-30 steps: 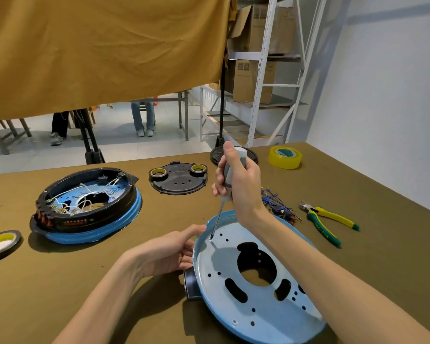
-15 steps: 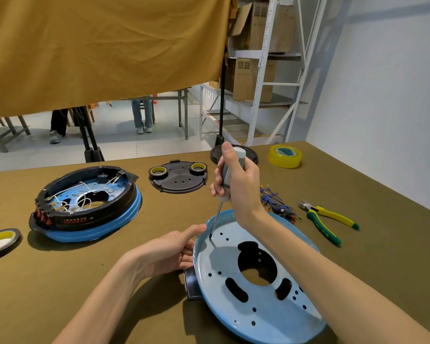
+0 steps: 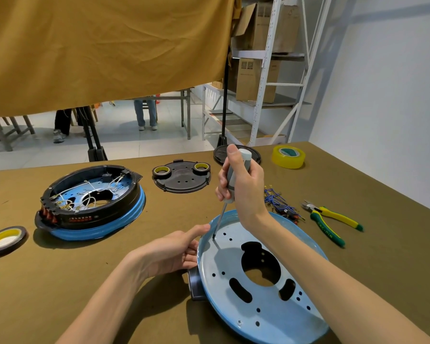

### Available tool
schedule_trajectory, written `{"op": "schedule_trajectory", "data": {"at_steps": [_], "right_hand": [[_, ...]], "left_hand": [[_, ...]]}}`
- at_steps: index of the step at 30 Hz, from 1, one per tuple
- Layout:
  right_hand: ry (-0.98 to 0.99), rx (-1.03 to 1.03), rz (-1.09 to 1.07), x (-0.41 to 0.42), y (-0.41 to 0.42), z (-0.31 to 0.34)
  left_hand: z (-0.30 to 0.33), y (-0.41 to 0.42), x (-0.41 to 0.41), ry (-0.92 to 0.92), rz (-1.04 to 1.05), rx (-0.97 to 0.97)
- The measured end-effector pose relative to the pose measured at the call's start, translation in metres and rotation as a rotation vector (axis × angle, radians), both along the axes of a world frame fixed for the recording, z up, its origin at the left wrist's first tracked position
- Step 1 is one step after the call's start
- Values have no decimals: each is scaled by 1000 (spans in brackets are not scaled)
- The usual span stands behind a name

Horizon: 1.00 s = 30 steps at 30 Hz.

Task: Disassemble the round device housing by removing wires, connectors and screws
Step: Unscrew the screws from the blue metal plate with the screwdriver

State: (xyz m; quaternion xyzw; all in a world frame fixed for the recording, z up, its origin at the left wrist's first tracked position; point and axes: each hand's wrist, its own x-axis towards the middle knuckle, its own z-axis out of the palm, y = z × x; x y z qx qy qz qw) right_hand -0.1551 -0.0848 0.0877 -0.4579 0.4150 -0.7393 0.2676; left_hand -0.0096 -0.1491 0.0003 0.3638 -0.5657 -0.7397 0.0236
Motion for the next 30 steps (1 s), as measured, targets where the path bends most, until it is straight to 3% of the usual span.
{"op": "schedule_trajectory", "data": {"at_steps": [12, 30], "right_hand": [[-101, -76, -33, -3, -3, -5], [-69, -75, 61, -4, 0, -4]], "left_hand": [[-1, 1, 2, 23, -4, 15], [1, 1, 3, 50, -2, 51]]}}
